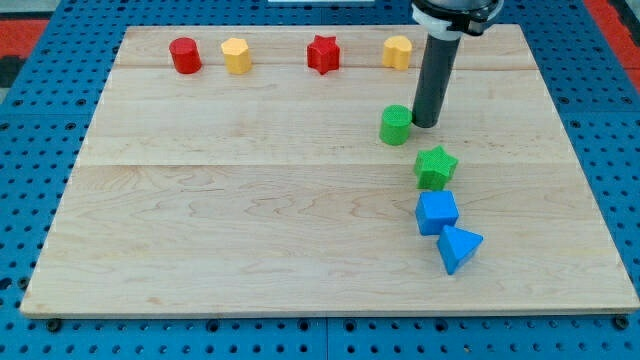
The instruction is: Move the green circle to the left of the green star
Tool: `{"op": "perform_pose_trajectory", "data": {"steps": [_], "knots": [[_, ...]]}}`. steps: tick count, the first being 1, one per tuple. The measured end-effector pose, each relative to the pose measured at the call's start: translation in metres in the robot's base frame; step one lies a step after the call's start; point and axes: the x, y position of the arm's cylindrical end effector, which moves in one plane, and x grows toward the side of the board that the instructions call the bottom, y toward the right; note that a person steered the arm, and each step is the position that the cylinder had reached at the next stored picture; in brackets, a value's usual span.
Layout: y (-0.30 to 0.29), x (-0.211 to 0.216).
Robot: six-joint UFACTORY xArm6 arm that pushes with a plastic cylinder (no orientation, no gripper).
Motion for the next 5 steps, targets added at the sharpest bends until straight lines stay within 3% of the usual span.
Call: {"op": "perform_pose_trajectory", "data": {"steps": [1,2,3,4,5], "knots": [[-0.032,-0.016],[-0.041,0.000],[-0.015,0.025],[-0.032,-0.017],[-0.080,-0.031]]}}
